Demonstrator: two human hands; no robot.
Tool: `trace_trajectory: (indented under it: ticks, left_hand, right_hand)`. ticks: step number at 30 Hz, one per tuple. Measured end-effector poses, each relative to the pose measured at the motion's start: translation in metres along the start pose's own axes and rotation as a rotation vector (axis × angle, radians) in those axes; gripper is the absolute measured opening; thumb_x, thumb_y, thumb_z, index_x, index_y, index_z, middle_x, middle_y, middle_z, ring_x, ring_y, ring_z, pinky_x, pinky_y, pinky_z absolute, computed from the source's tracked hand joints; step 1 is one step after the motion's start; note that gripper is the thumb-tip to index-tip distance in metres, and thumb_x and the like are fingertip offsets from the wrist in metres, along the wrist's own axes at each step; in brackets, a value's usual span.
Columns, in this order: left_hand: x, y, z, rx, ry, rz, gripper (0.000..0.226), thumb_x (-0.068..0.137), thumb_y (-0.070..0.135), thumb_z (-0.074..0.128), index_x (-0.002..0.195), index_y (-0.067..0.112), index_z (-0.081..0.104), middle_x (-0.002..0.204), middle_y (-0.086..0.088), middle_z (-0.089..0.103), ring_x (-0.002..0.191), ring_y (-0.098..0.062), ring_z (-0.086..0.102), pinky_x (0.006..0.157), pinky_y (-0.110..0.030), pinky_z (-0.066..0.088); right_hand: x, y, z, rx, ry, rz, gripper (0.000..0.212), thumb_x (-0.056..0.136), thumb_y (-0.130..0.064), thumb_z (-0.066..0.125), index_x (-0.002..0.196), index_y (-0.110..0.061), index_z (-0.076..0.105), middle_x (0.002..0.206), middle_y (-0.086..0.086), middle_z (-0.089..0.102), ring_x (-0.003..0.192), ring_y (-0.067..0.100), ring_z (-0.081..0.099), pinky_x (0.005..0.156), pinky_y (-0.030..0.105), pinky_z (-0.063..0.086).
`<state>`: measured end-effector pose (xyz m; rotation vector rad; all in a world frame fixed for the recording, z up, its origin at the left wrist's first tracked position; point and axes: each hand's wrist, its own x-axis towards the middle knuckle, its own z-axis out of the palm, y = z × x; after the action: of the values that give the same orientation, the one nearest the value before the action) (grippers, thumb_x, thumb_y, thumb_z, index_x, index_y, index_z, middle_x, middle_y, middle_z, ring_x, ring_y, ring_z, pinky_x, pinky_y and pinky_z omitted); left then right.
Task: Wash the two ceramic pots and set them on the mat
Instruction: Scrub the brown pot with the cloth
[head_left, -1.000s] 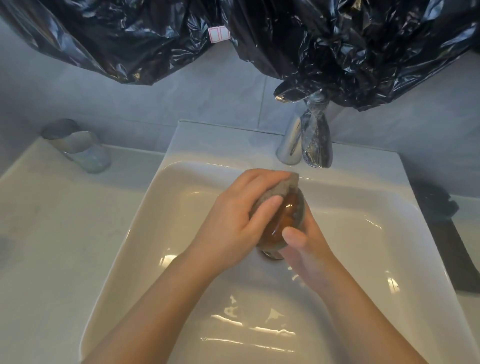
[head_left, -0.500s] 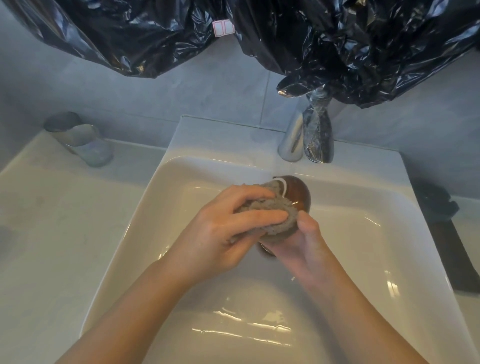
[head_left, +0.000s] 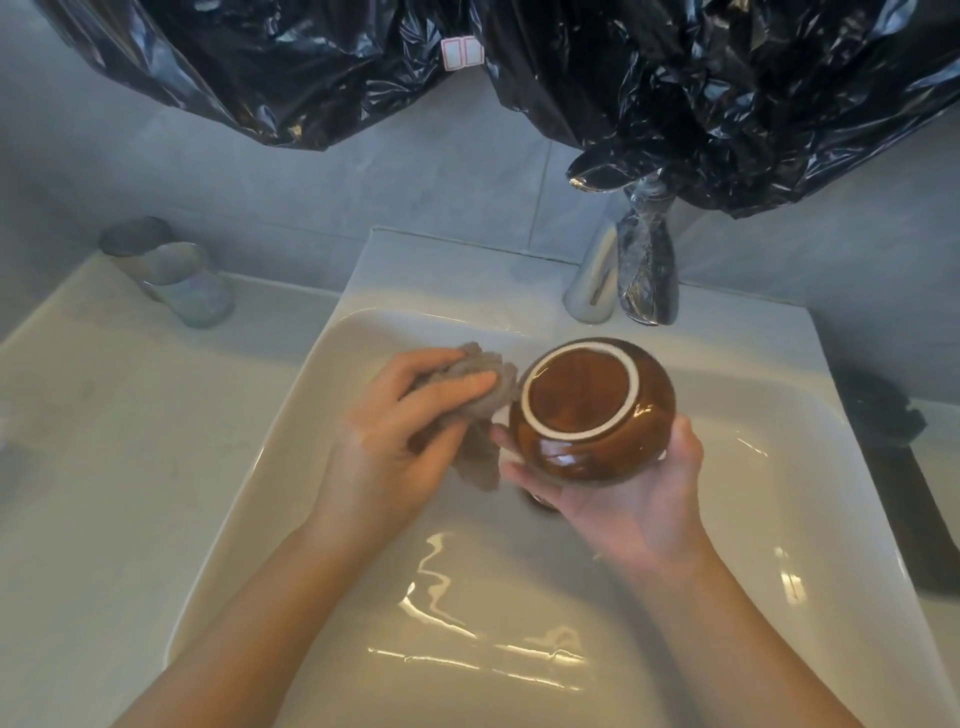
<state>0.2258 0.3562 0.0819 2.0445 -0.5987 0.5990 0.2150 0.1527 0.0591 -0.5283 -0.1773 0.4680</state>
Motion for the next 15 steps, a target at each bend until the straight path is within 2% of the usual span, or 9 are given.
trace_trajectory:
  ticks: [3, 5, 9, 11, 15]
  left_hand:
    - [0.019, 0.015, -0.003, -0.035, 0.003, 0.004, 0.033, 0.084, 0.003, 0.067, 0.115, 0.014, 0.064, 0.121, -0.008, 0.058, 0.116, -0.006, 0.054, 0.095, -0.022, 0.046]
    - [0.031, 0.025, -0.005, 0.0, -0.037, 0.065, 0.034, 0.085, -0.001, 0.064, 0.118, 0.01, 0.063, 0.126, -0.009, 0.054, 0.121, -0.004, 0.048, 0.102, -0.018, 0.038]
    - [0.043, 0.025, -0.002, -0.059, -0.247, 0.158, 0.032, 0.092, 0.003, 0.054, 0.122, 0.01, 0.063, 0.134, -0.009, 0.054, 0.127, -0.019, 0.05, 0.104, -0.035, 0.043]
    - [0.042, 0.019, -0.001, -0.076, -0.325, 0.132, 0.033, 0.094, 0.008, 0.048, 0.123, 0.012, 0.063, 0.131, -0.006, 0.057, 0.125, -0.015, 0.051, 0.102, -0.035, 0.045]
    - [0.034, 0.003, -0.003, -0.087, -0.308, 0.006, 0.035, 0.092, 0.014, 0.046, 0.121, 0.015, 0.065, 0.122, 0.0, 0.061, 0.117, -0.008, 0.055, 0.098, -0.028, 0.047]
  right_hand:
    - [-0.001, 0.006, 0.004, -0.141, 0.005, 0.077, 0.083, 0.073, -0.053, 0.078, 0.139, -0.011, 0.05, 0.134, 0.016, 0.057, 0.122, 0.039, 0.052, 0.094, 0.046, 0.051]
    - [-0.001, 0.01, 0.009, -0.223, -0.005, 0.11, 0.079, 0.075, -0.055, 0.075, 0.138, -0.013, 0.052, 0.133, 0.012, 0.058, 0.121, 0.034, 0.051, 0.092, 0.042, 0.052]
    - [0.002, 0.012, 0.015, -0.313, -0.04, 0.117, 0.082, 0.078, -0.05, 0.075, 0.14, -0.007, 0.042, 0.129, 0.009, 0.054, 0.119, 0.024, 0.05, 0.095, 0.037, 0.046]
    - [0.001, 0.011, 0.015, -0.337, -0.047, 0.128, 0.087, 0.077, -0.048, 0.077, 0.141, -0.004, 0.037, 0.129, 0.01, 0.052, 0.12, 0.023, 0.05, 0.099, 0.037, 0.044]
    - [-0.002, 0.009, 0.013, -0.419, -0.041, 0.115, 0.088, 0.076, -0.05, 0.077, 0.141, -0.003, 0.04, 0.129, 0.015, 0.052, 0.12, 0.027, 0.051, 0.1, 0.039, 0.046]
